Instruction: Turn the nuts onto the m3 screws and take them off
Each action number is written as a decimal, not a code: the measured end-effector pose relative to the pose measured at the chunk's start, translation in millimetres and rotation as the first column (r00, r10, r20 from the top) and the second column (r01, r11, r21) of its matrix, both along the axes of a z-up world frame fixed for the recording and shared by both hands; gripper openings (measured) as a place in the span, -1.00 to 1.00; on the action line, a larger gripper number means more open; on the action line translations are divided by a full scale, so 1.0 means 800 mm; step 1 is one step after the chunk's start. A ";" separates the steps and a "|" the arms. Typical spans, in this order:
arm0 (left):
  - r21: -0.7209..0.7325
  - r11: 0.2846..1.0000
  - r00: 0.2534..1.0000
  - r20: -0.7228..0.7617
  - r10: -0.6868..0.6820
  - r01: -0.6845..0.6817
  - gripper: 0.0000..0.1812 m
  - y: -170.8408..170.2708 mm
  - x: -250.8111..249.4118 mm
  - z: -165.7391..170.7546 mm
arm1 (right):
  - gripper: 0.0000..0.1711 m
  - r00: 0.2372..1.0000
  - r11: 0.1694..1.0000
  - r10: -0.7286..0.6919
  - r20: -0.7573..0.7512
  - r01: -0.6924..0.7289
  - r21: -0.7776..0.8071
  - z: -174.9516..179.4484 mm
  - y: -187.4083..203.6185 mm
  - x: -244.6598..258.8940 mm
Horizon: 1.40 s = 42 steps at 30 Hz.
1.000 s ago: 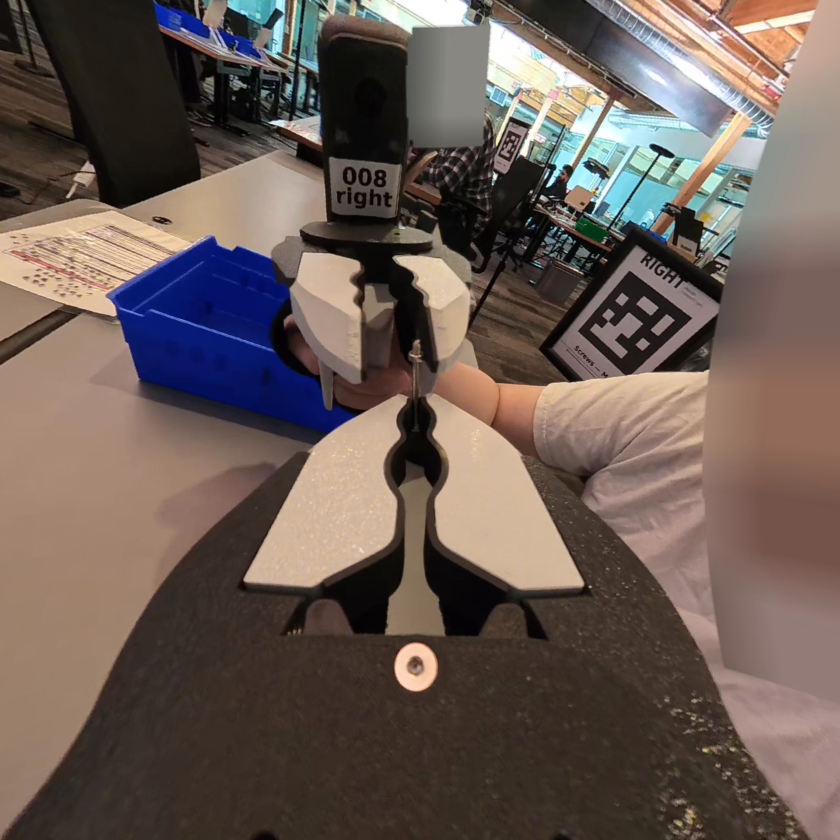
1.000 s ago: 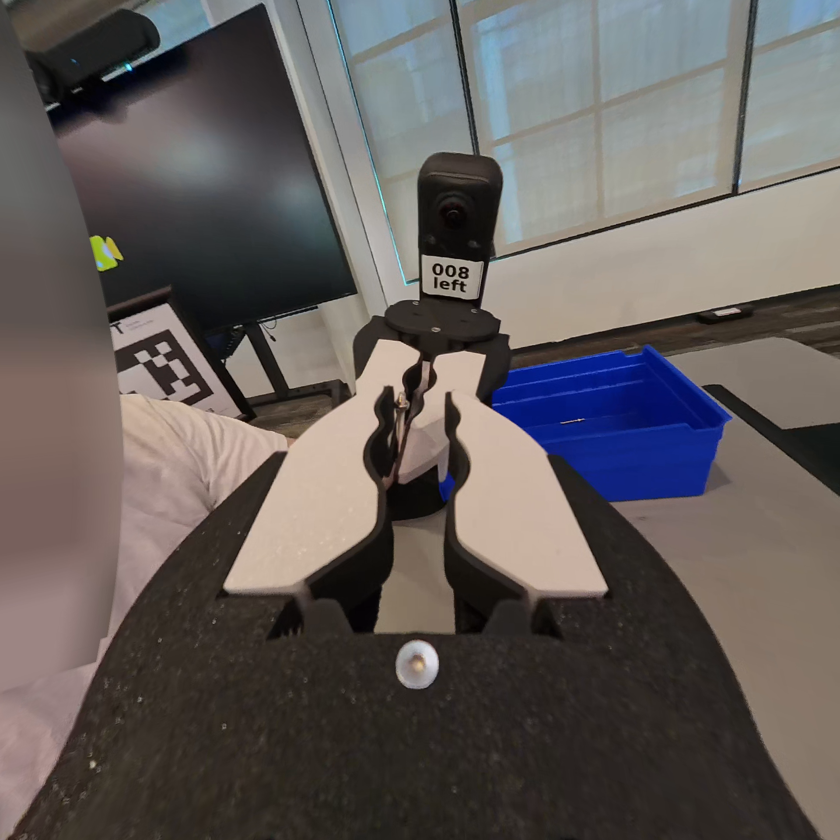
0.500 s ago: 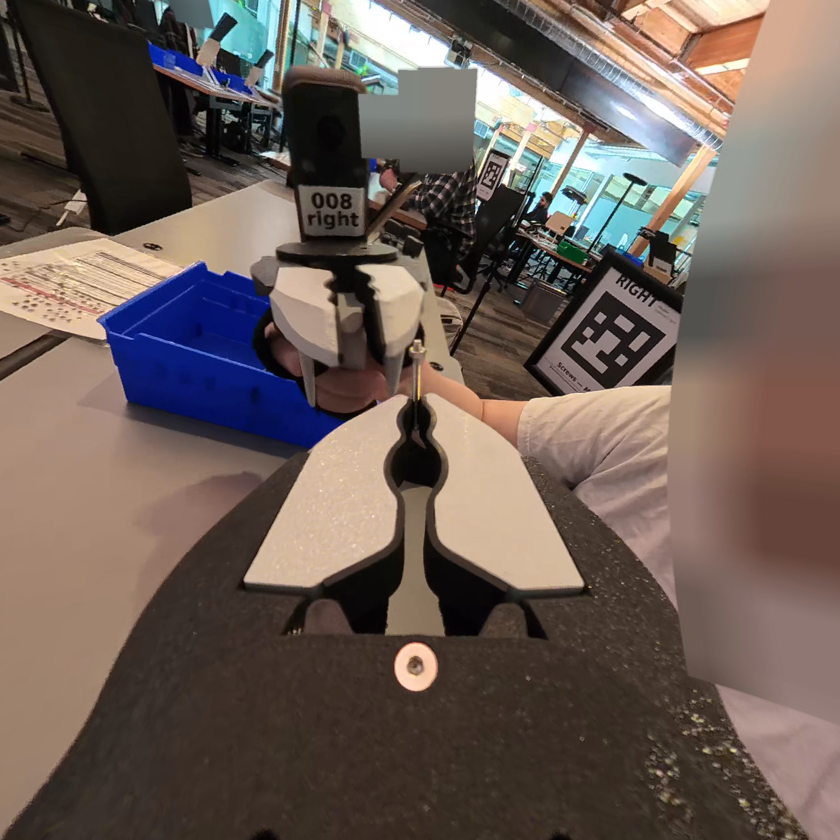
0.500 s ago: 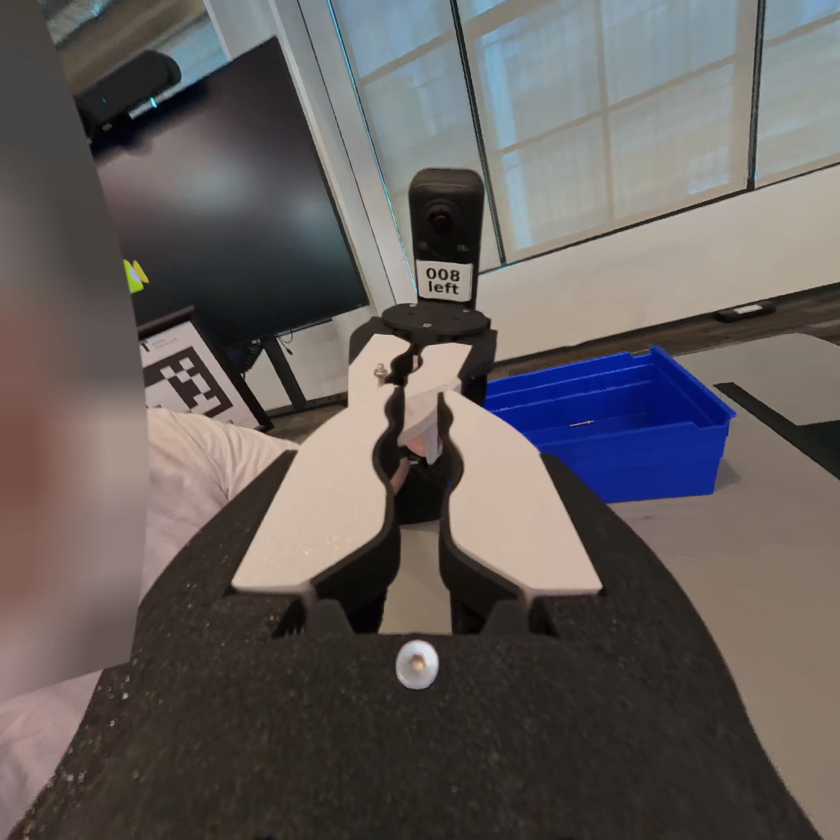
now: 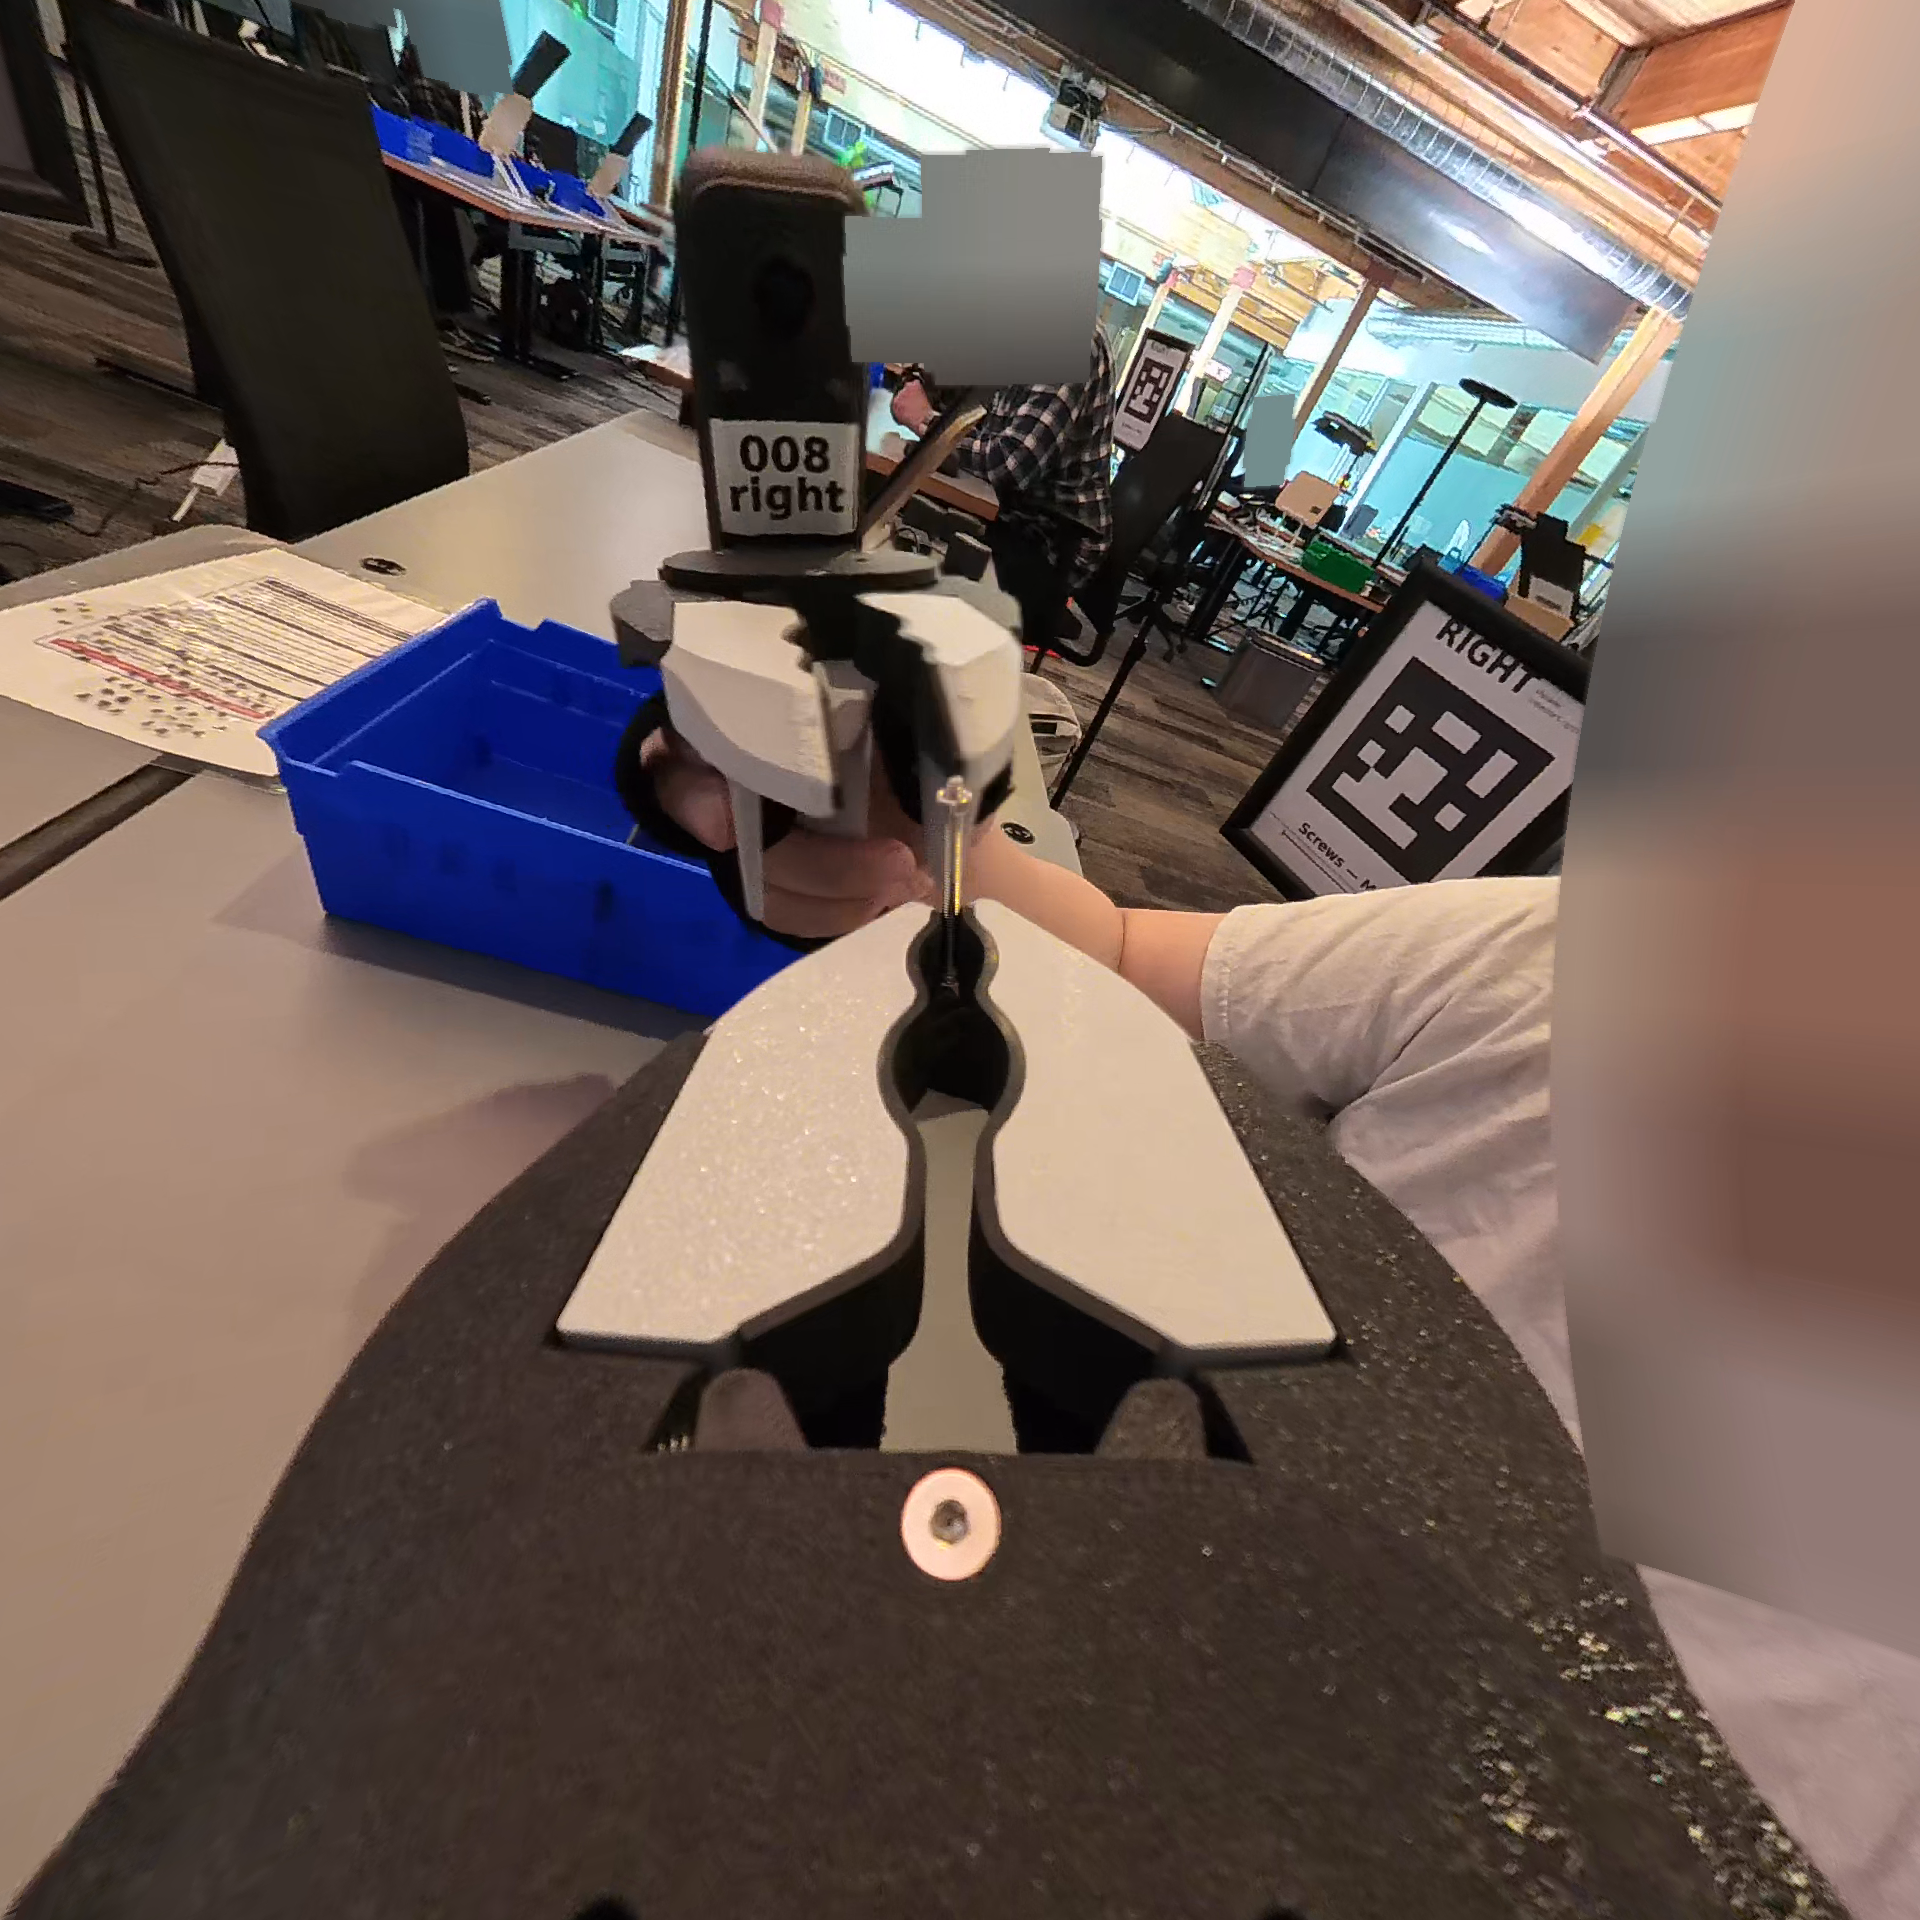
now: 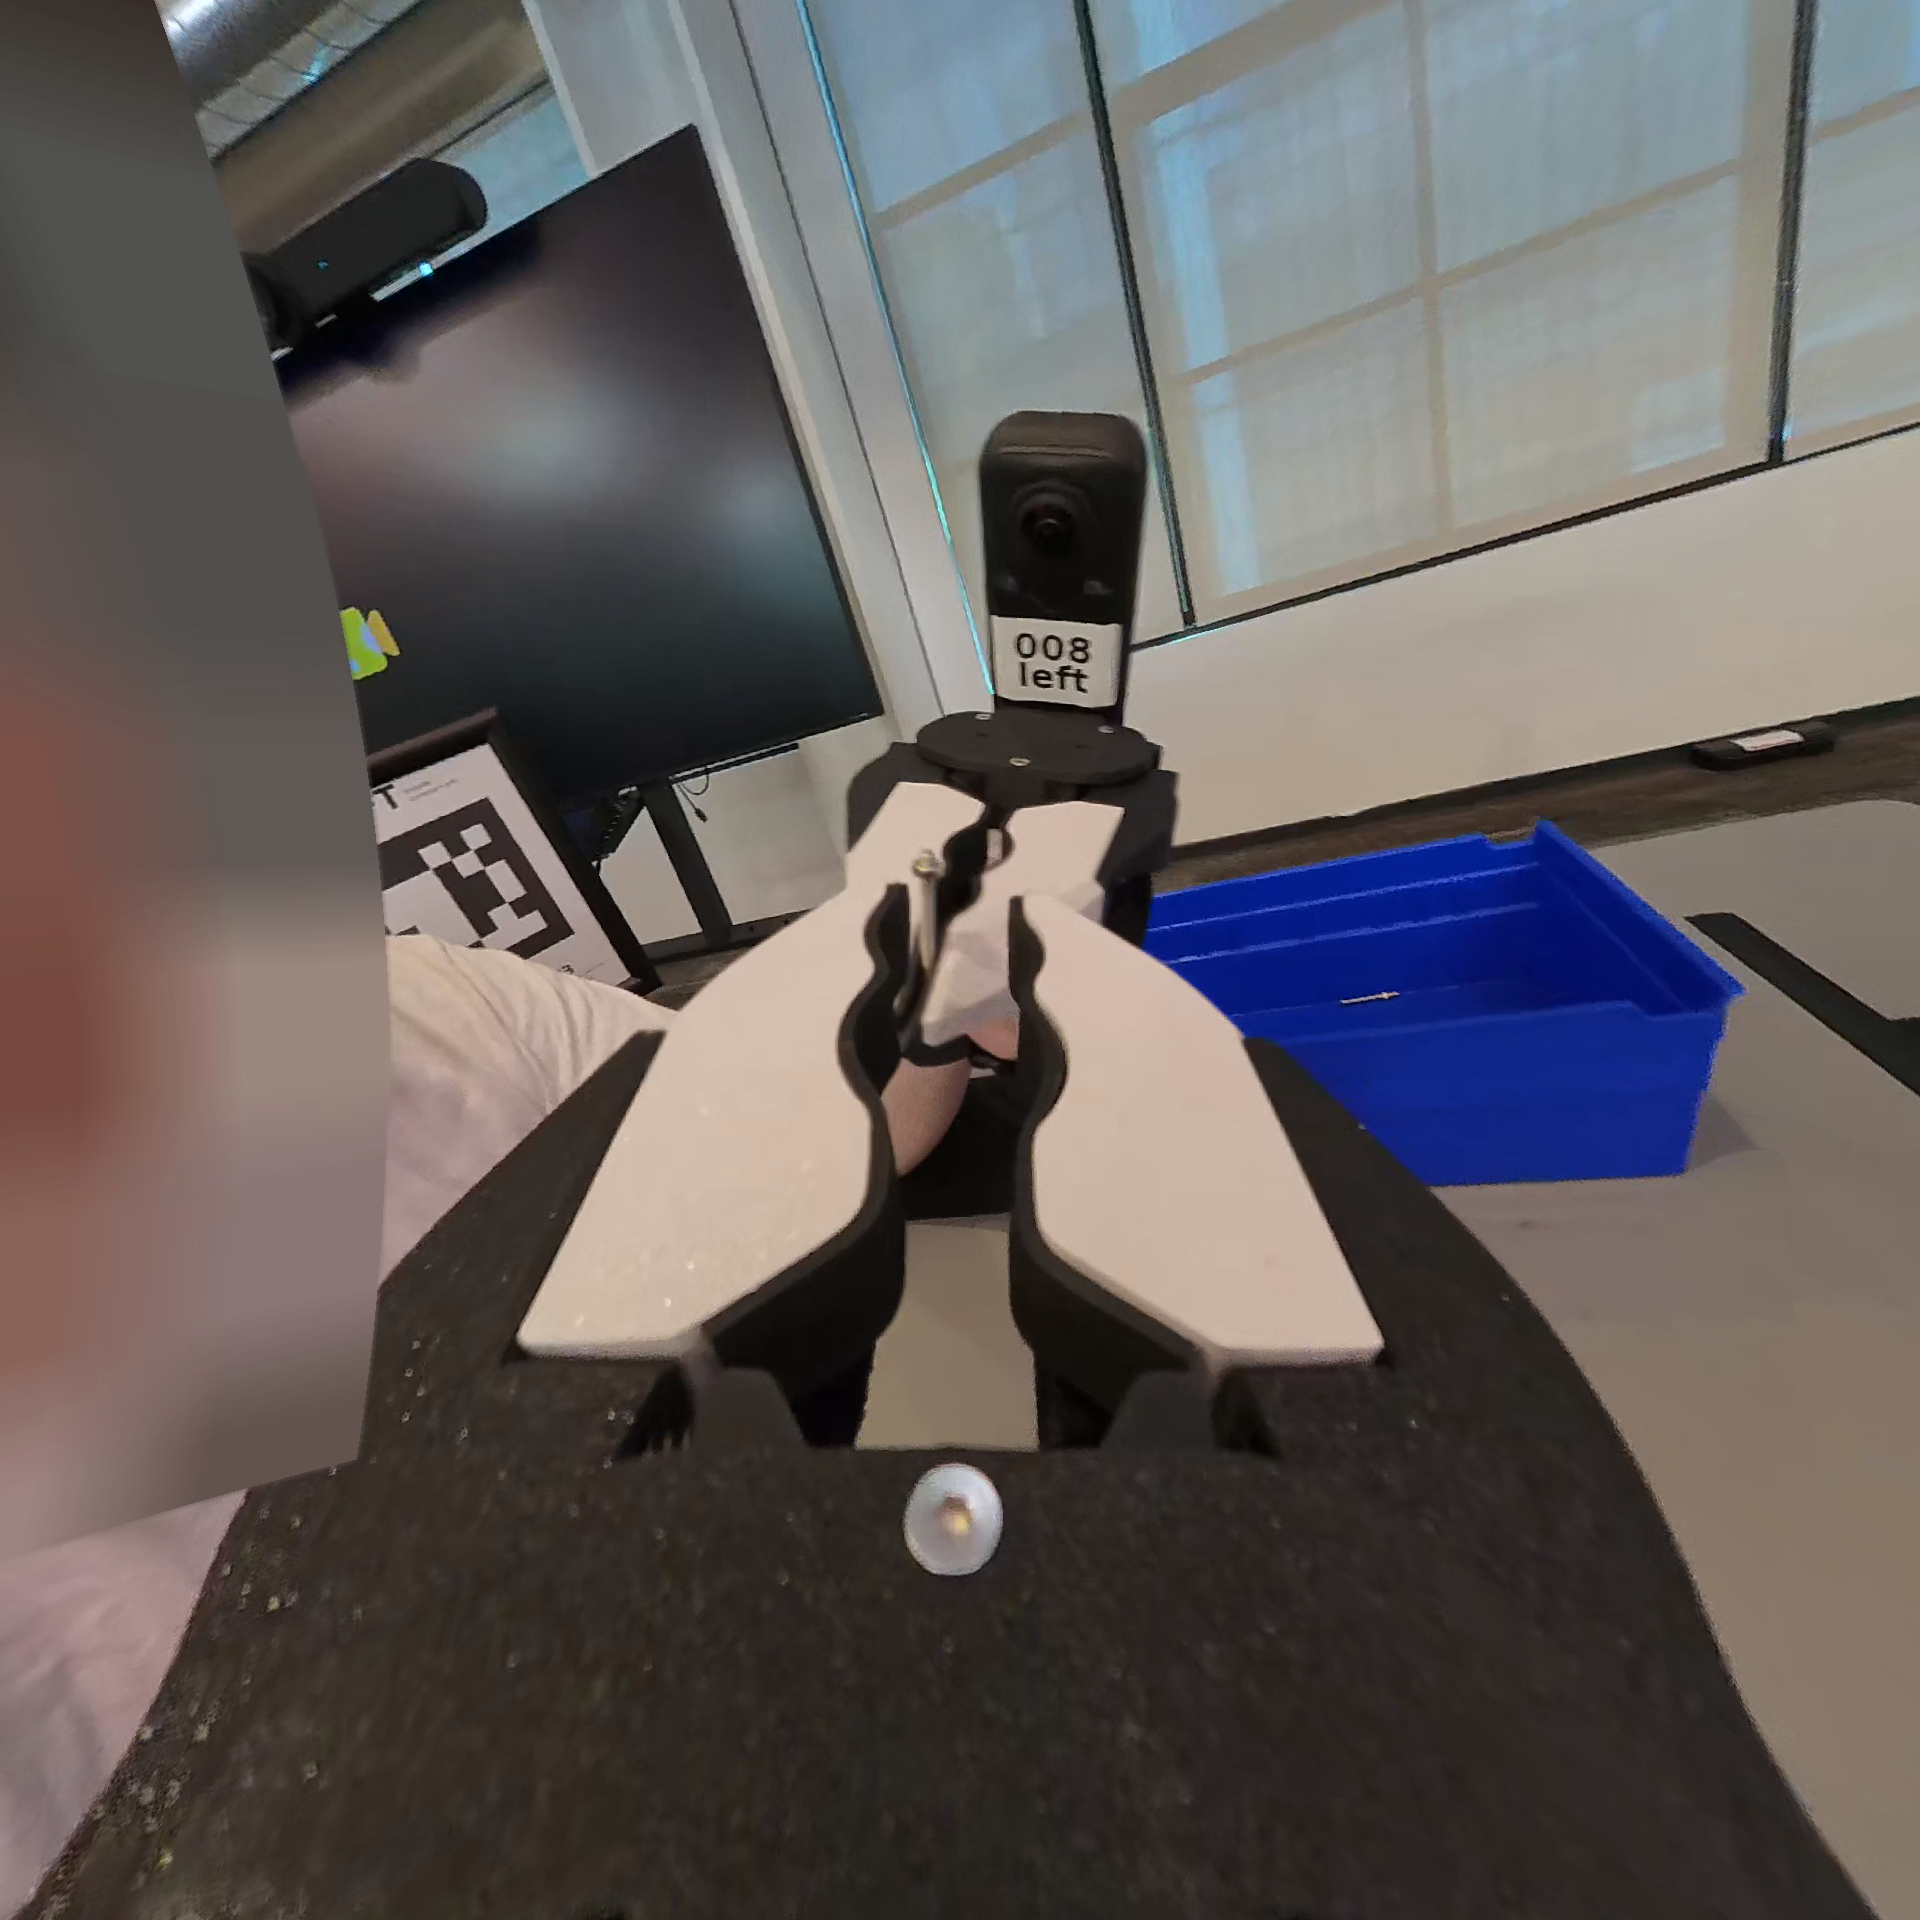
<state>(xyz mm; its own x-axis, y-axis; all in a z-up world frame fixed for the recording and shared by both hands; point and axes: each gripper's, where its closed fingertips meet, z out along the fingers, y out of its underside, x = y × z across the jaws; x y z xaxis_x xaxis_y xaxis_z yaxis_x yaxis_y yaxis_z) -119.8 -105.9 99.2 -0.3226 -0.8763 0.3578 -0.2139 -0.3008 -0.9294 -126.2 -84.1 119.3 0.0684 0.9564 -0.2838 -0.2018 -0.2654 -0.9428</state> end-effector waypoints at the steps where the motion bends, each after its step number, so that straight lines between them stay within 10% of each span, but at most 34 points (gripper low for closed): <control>1: 0.003 1.000 1.000 -0.004 -0.005 0.005 -0.98 -0.002 0.001 -0.001 | -0.78 1.000 1.000 0.011 0.002 -0.011 0.010 0.001 -0.005 -0.005; 42: -0.001 0.999 0.999 0.015 -0.040 0.040 -0.98 -0.020 0.003 0.006 | -0.81 0.999 0.998 -0.021 0.036 0.019 0.054 0.008 -0.017 -0.016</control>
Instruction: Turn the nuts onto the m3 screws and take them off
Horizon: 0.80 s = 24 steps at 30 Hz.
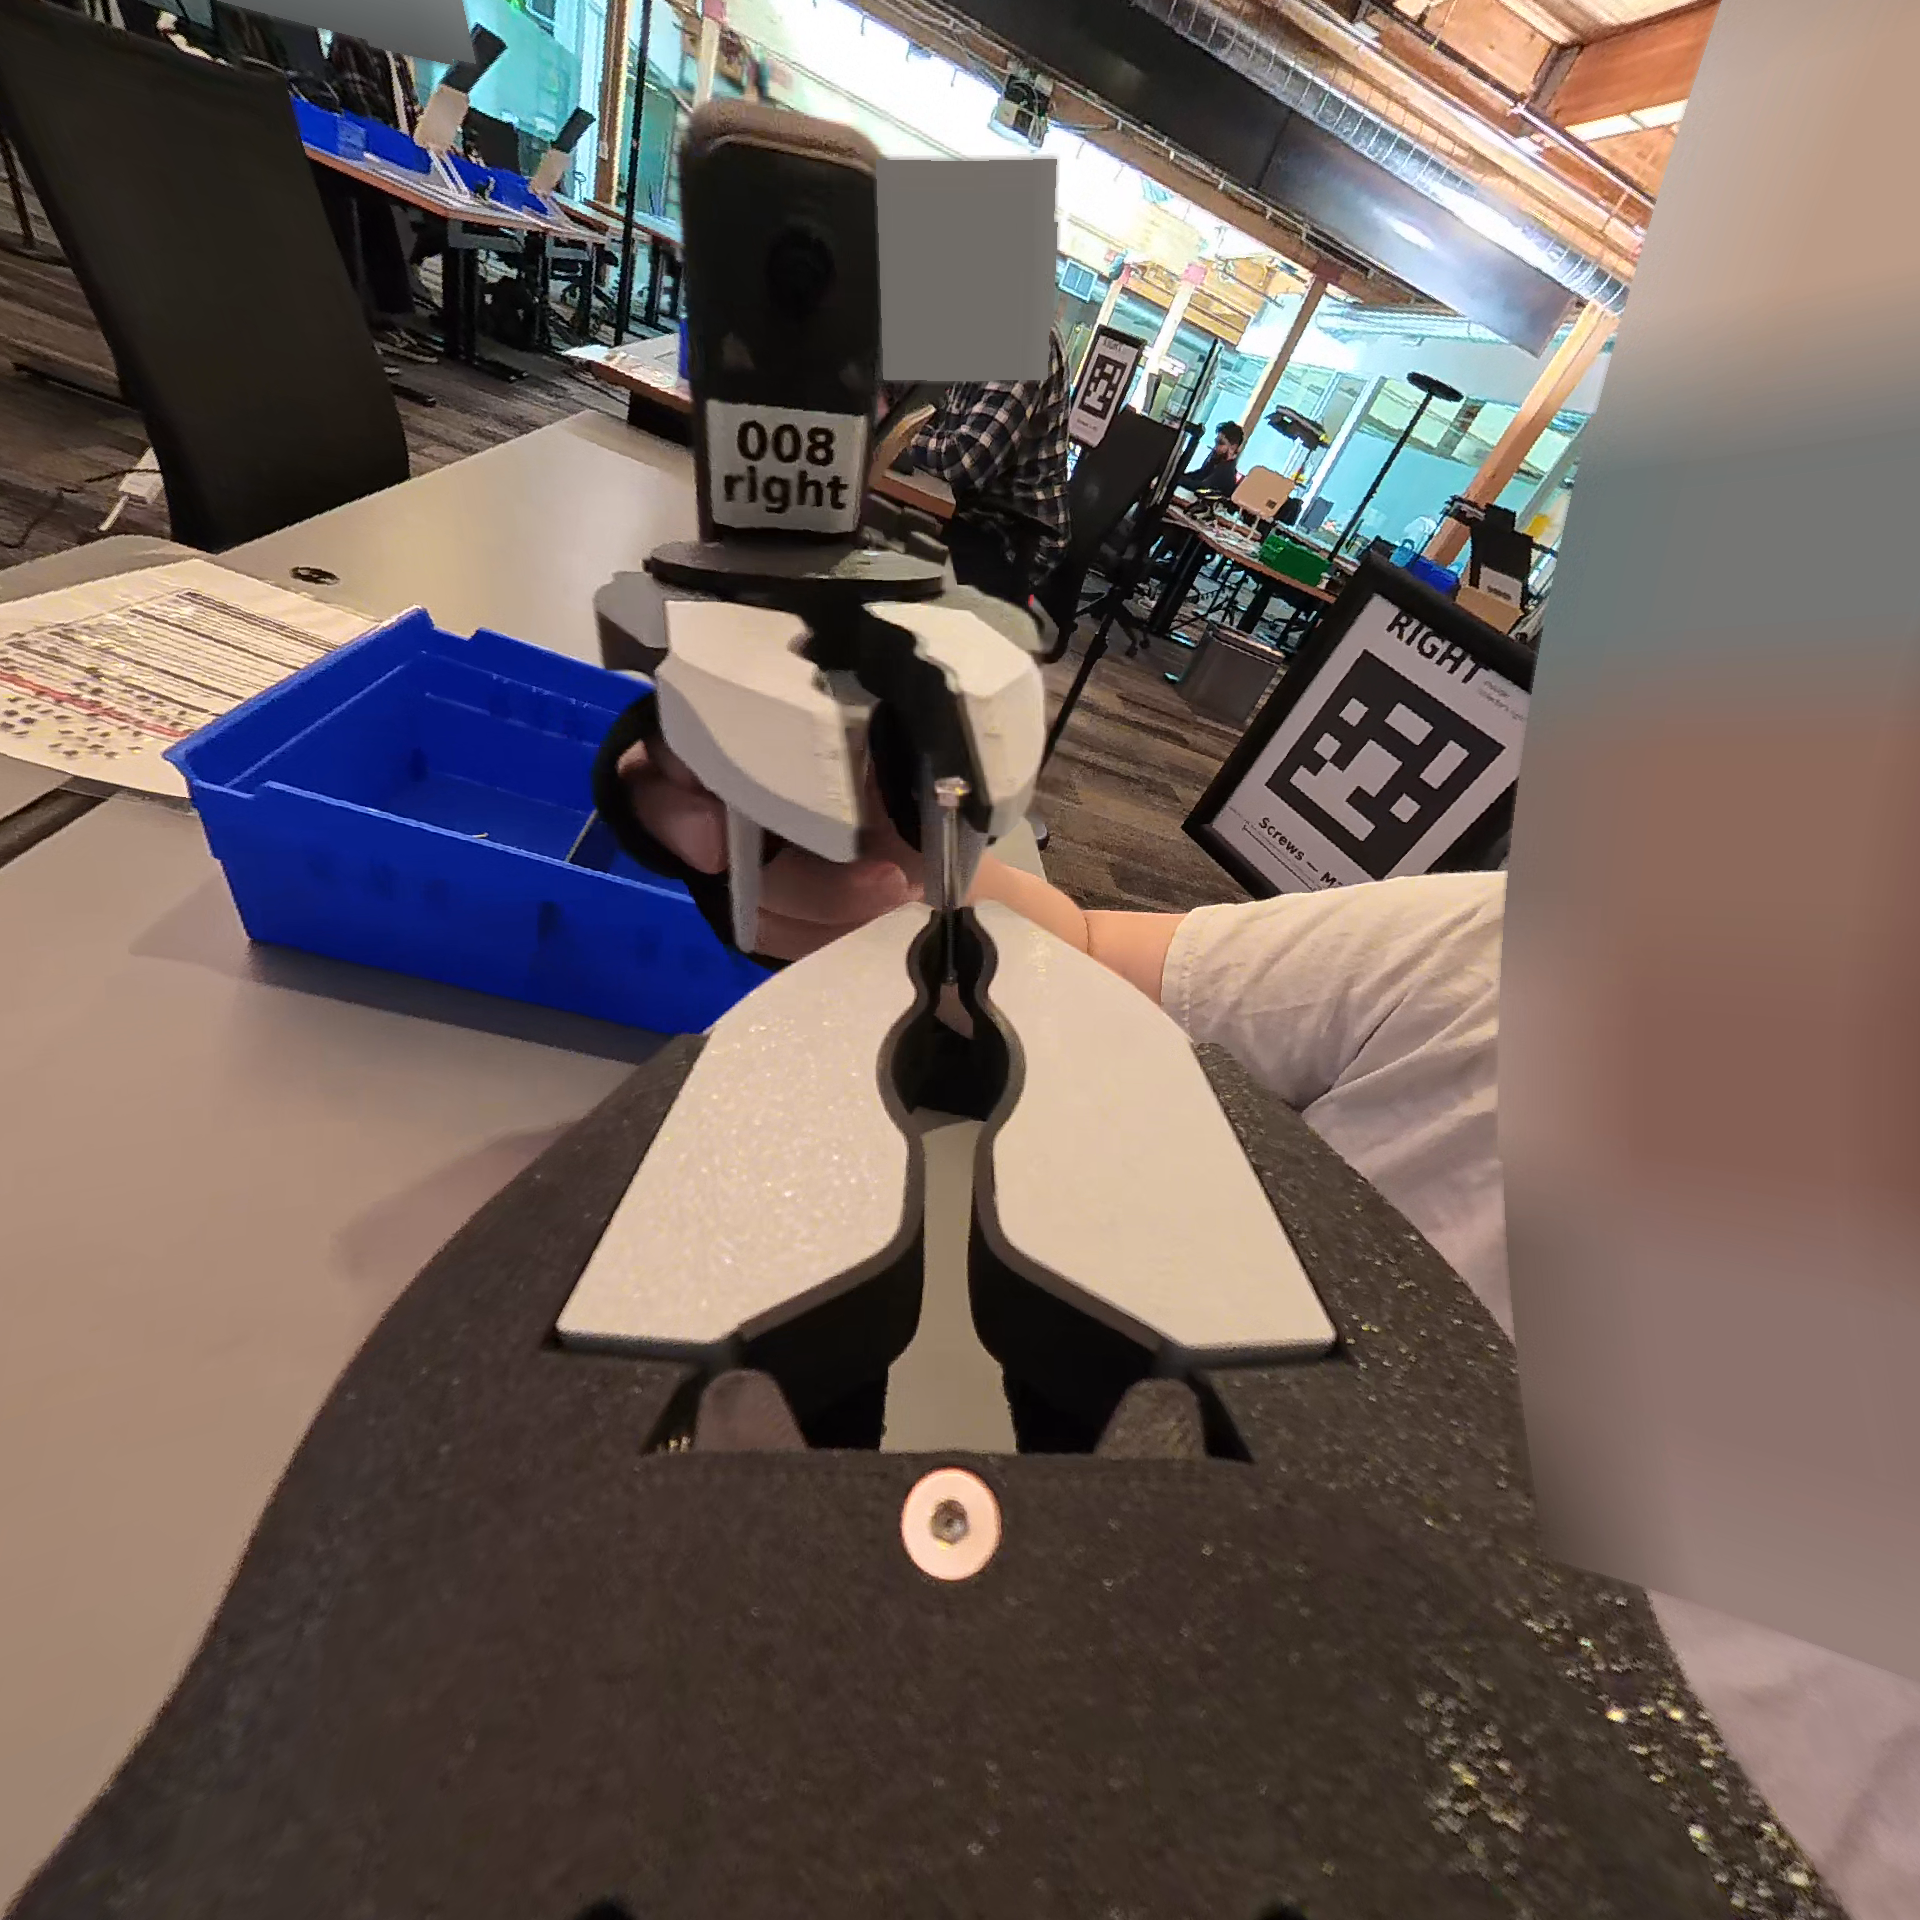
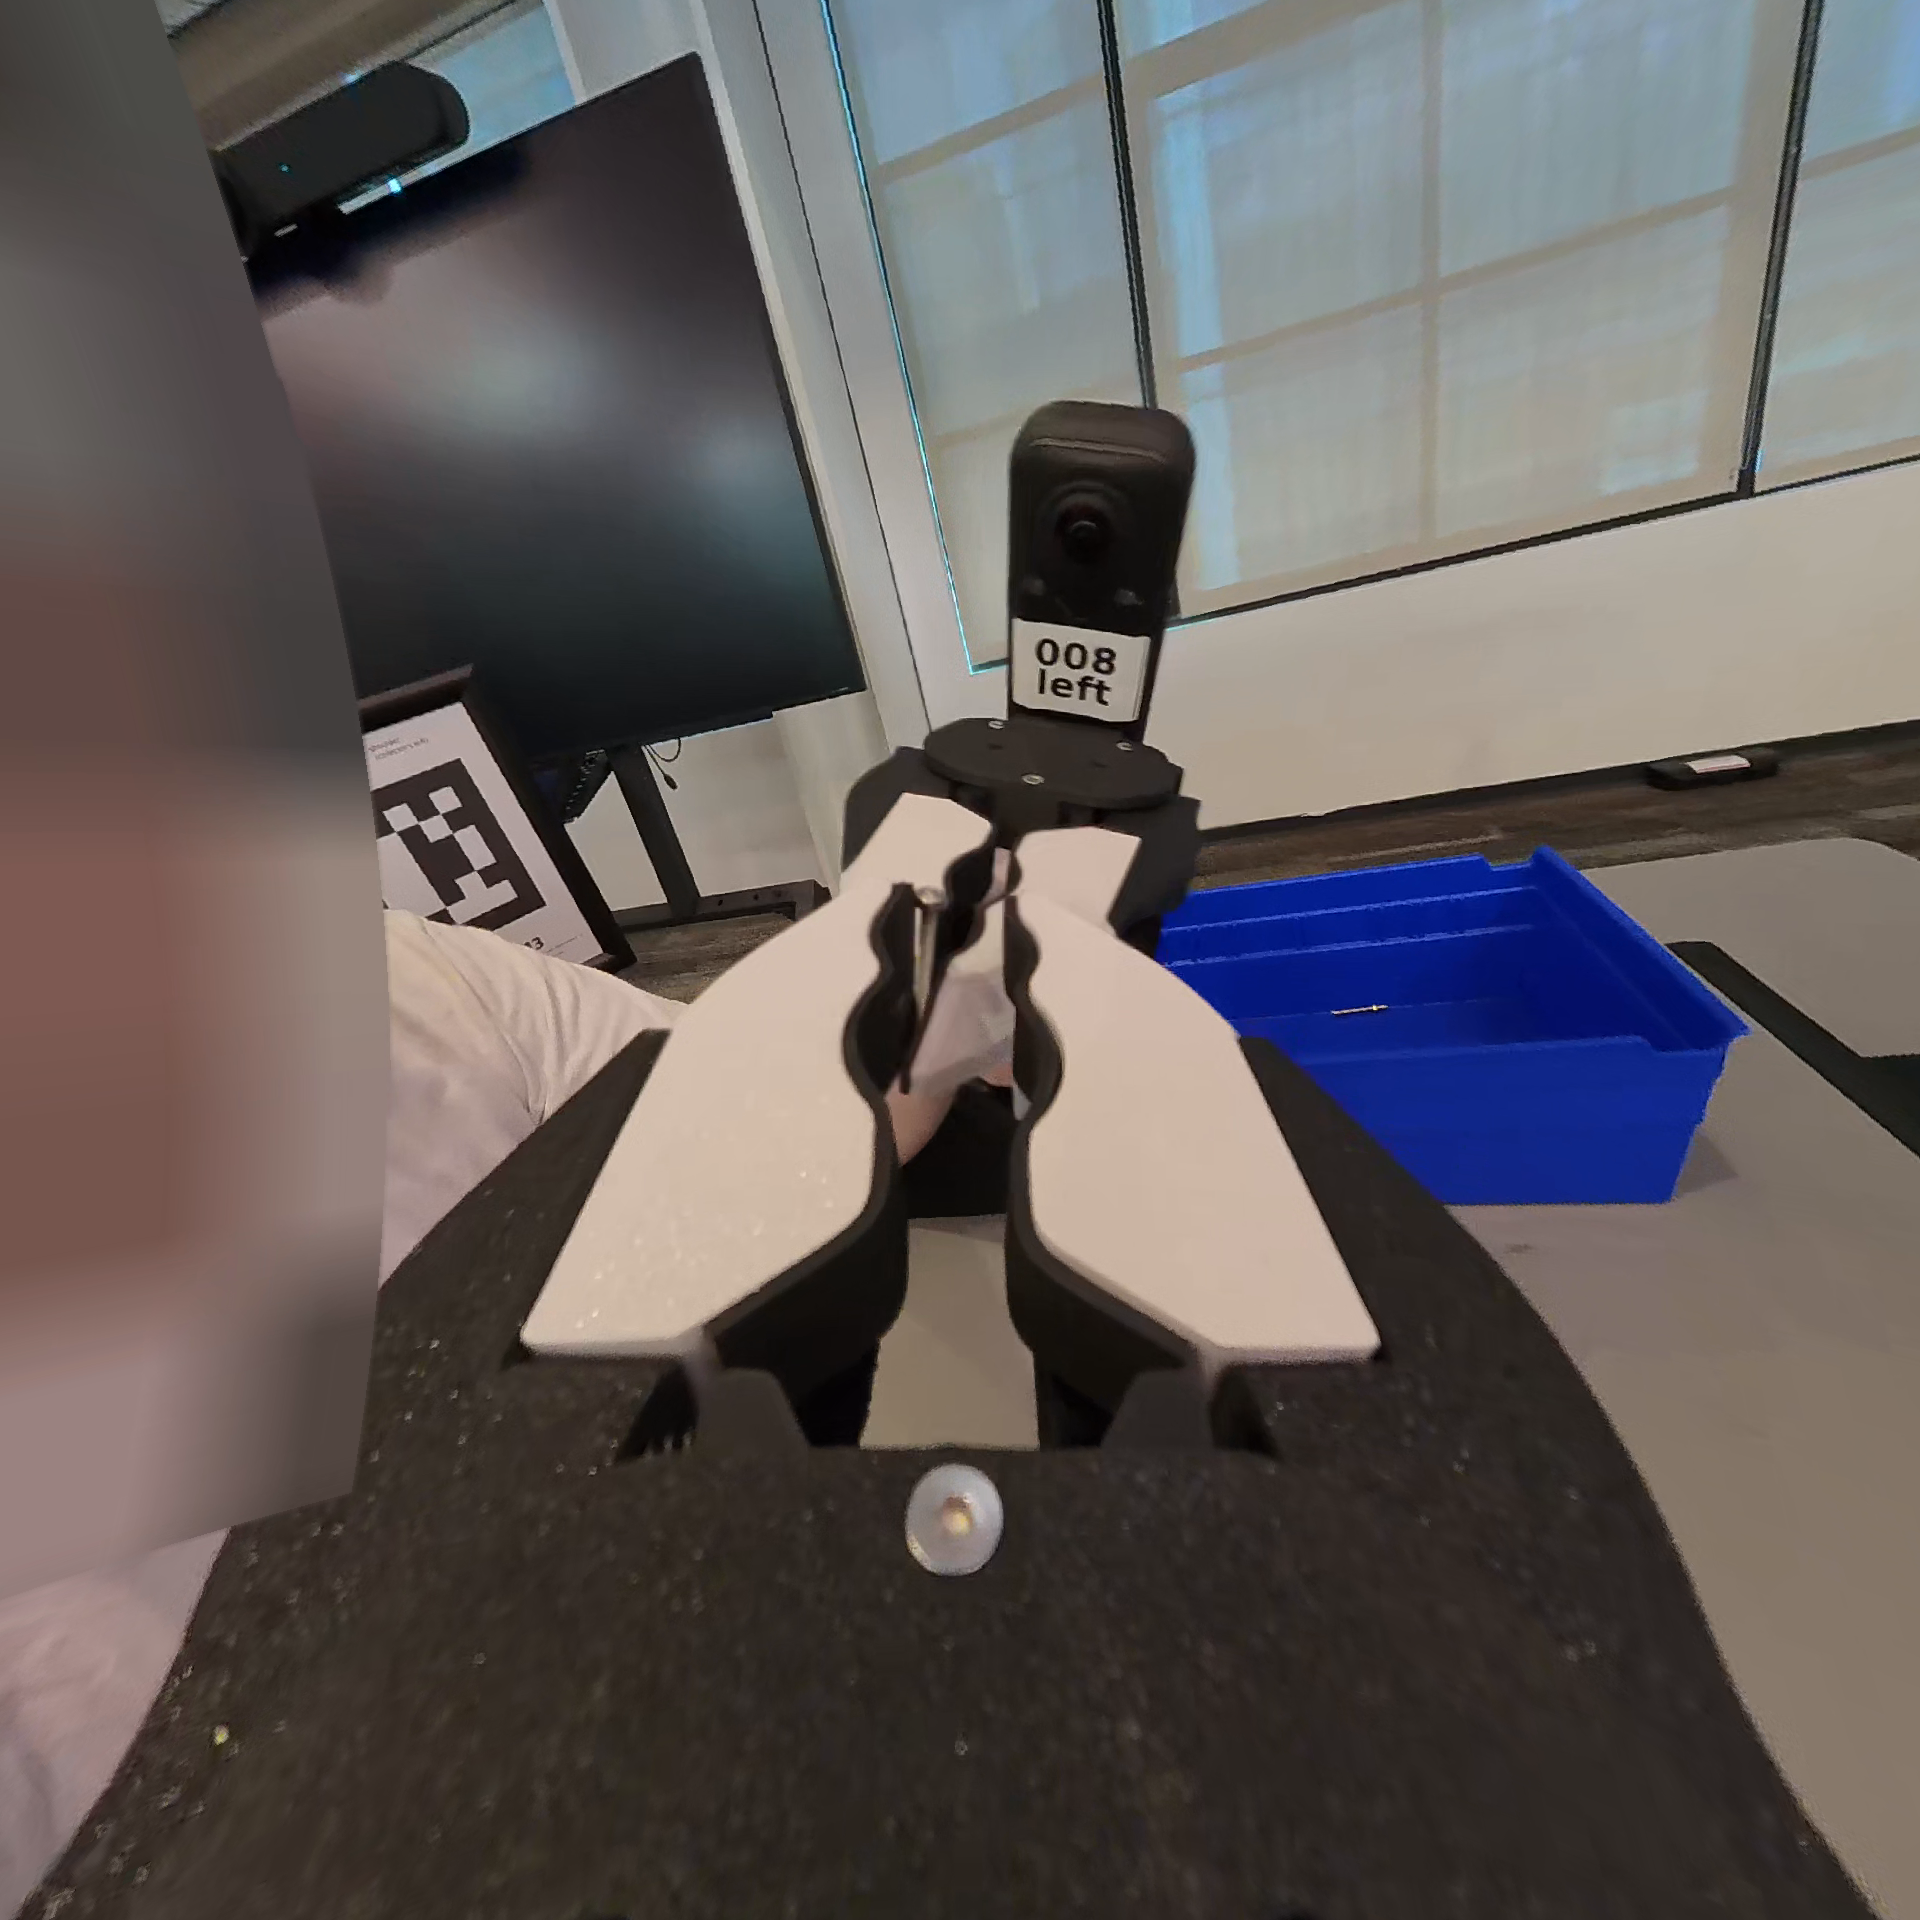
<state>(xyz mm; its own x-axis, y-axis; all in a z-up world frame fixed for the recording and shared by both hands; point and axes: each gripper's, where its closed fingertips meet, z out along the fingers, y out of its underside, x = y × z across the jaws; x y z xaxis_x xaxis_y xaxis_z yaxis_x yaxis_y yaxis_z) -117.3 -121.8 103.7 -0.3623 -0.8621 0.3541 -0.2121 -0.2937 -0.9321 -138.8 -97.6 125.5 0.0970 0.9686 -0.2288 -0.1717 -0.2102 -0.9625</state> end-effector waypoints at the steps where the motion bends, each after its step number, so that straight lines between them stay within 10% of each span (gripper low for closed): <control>1: 0.001 1.000 1.000 -0.001 0.011 -0.011 -0.98 0.002 0.000 0.000 | -0.78 1.000 1.000 0.007 -0.010 -0.007 -0.009 -0.001 0.003 0.004; 24: 0.026 1.000 1.000 -0.004 0.017 -0.017 -0.98 0.001 -0.001 0.000 | -0.80 0.998 0.999 0.040 -0.040 -0.039 0.003 0.007 -0.004 0.008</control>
